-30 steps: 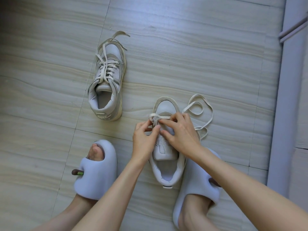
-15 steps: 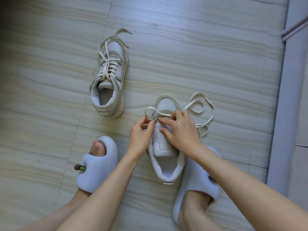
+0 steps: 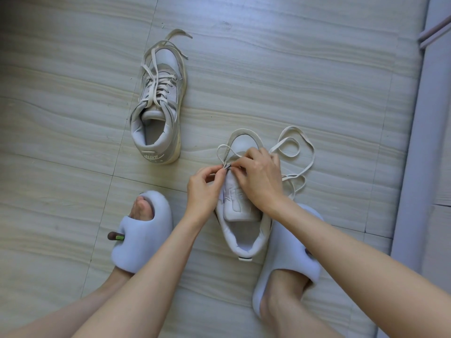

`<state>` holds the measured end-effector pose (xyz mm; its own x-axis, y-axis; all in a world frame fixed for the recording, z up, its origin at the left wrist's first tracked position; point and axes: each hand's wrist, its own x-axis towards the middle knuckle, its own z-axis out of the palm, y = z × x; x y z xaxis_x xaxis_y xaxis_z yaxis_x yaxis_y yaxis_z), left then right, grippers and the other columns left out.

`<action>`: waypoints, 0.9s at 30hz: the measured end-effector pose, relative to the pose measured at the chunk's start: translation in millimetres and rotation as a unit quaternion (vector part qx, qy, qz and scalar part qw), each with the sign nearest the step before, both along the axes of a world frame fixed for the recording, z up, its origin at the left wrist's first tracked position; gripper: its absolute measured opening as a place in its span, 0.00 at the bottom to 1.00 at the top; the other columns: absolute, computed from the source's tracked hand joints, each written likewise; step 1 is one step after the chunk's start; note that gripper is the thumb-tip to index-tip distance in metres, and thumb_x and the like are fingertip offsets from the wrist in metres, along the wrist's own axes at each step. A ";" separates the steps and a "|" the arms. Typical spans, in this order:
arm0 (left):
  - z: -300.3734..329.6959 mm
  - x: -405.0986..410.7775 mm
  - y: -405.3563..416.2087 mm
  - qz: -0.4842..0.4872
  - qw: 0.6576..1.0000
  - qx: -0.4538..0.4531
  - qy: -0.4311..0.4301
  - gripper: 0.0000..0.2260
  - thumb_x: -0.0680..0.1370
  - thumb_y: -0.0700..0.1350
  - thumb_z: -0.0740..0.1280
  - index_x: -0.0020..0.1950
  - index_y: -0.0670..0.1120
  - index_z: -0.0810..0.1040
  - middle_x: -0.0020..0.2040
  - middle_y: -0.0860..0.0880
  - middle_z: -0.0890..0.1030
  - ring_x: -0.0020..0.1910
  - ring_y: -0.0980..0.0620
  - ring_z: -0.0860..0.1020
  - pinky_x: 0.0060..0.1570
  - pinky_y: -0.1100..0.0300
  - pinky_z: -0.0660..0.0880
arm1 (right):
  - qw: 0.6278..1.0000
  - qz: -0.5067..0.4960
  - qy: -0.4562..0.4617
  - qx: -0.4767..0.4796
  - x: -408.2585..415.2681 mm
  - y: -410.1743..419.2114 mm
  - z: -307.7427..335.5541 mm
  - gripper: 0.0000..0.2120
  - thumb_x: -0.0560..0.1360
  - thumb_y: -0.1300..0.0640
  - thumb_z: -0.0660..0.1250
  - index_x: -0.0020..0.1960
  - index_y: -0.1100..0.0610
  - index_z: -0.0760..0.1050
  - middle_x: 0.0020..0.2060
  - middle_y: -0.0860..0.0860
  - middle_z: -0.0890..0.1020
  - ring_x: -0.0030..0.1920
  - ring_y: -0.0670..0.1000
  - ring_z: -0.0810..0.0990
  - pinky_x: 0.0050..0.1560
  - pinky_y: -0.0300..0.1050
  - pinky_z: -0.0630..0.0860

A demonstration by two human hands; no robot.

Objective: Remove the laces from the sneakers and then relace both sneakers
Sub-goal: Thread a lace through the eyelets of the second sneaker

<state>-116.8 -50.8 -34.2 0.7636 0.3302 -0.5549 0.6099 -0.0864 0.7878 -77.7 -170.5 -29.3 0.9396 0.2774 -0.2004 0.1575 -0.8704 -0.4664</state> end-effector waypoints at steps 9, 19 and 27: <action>-7.1 1.0 -2.1 -0.023 0.999 0.033 -0.013 0.06 0.77 0.42 0.65 0.53 0.48 0.80 0.53 0.47 0.81 0.45 0.56 0.78 0.49 0.61 0.76 | 0.852 -0.403 0.158 0.293 -7.0 -57.7 4.7 0.07 0.79 0.63 0.60 0.42 0.57 0.72 0.42 0.52 0.75 0.46 0.52 0.74 0.50 0.44 0.70; -6.7 1.7 -1.5 -0.041 0.998 0.054 -0.016 0.08 0.78 0.42 0.65 0.56 0.45 0.79 0.54 0.47 0.80 0.45 0.56 0.77 0.49 0.62 0.75 | 0.474 -0.623 0.205 0.588 7.4 -154.3 -15.4 0.11 0.67 0.70 0.53 0.35 0.55 0.60 0.23 0.49 0.65 0.20 0.45 0.64 0.29 0.36 0.60; -9.1 2.8 -0.6 -0.063 0.993 0.092 -0.035 0.08 0.78 0.41 0.65 0.56 0.46 0.79 0.54 0.47 0.80 0.43 0.58 0.77 0.44 0.70 0.72 | 0.911 -0.393 0.125 0.003 -36.3 -217.0 -44.3 0.05 0.78 0.59 0.55 0.45 0.57 0.67 0.34 0.51 0.72 0.40 0.55 0.71 0.38 0.46 0.63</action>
<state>-114.0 -51.4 -43.3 0.8397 0.3199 -0.4388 0.5297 -0.3044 0.7917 -114.0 -387.5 -73.6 0.7733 -0.4598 -0.4365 -0.6256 -0.6653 -0.4074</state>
